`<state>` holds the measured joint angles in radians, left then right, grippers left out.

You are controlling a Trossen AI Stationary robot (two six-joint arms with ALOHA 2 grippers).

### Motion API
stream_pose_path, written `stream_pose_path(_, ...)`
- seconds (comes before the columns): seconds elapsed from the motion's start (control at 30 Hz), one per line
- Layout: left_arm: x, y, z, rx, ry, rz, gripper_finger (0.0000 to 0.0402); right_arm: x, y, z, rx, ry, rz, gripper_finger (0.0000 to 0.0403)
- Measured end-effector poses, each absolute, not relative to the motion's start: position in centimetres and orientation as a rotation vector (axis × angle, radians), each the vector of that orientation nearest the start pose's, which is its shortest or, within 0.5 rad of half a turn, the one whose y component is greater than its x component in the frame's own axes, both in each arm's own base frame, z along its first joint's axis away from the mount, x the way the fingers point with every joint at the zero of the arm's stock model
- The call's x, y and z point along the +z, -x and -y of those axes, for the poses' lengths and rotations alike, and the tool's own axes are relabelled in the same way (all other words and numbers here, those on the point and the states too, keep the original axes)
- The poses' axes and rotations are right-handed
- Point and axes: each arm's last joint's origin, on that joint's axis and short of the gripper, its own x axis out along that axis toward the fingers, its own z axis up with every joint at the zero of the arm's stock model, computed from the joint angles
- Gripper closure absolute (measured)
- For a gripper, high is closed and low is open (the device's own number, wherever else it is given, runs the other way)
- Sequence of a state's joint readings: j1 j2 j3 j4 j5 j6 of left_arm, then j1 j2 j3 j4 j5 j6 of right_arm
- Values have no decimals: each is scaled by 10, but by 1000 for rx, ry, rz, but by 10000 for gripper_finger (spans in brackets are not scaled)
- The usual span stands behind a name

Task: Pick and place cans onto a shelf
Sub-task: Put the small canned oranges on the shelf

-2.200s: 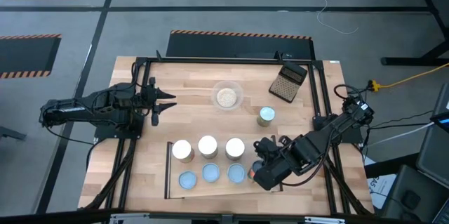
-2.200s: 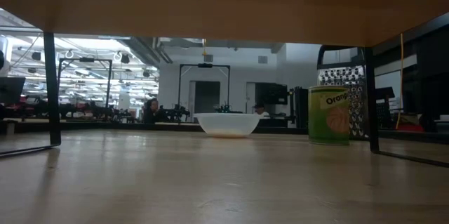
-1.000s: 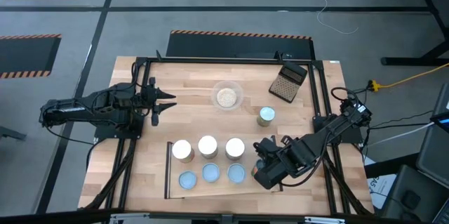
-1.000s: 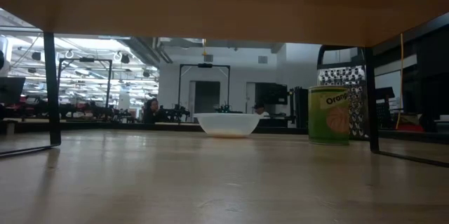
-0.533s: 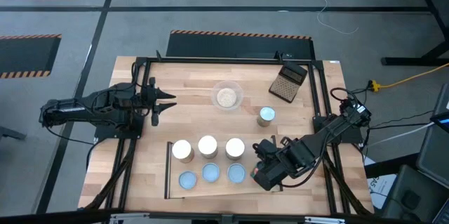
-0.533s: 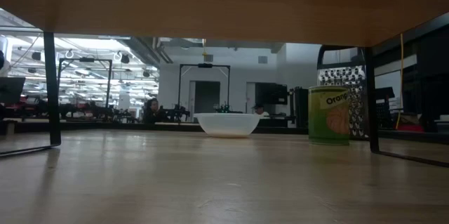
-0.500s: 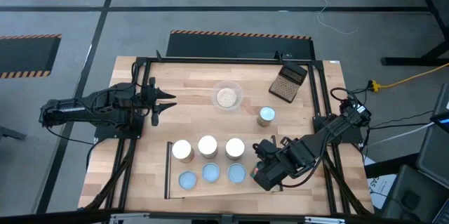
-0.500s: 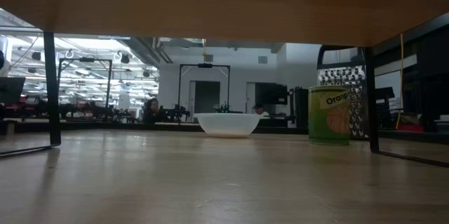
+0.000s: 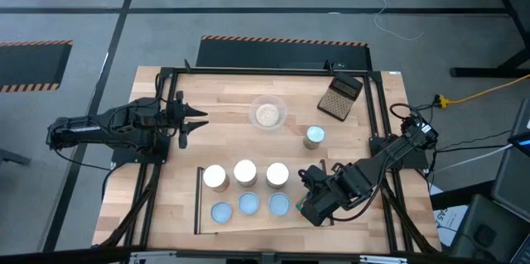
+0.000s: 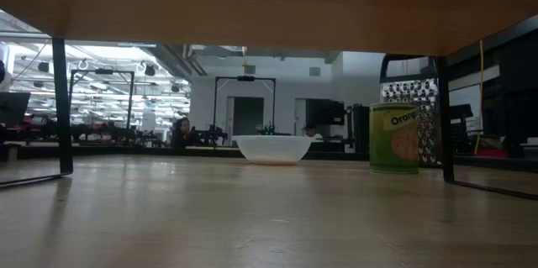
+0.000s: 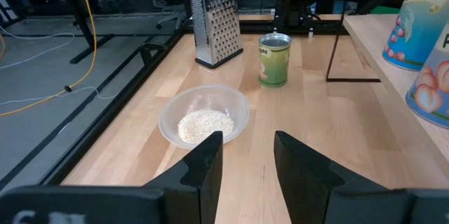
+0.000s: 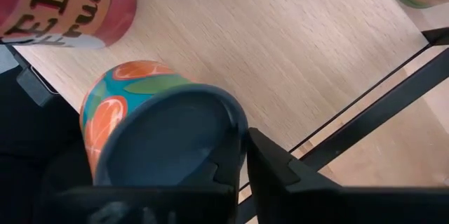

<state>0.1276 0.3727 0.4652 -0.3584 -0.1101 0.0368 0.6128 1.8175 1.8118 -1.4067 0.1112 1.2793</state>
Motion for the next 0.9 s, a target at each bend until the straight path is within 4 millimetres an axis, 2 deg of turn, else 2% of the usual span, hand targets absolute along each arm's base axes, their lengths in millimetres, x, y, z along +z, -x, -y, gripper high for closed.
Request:
stream_pose_path(0.27, 257, -104, -17, 231, -34, -271, 280, 323, -284, -195, -477, -549, -1305, 385)
stream_pose_path(0.63, 257, -104, -17, 231, -34, -271, 280, 341, -283, -194, -461, -566, -1260, 386)
stream_pose_path(0.9, 257, -104, -17, 231, -34, -271, 280, 341, -283, -193, -473, -571, -1263, 386)
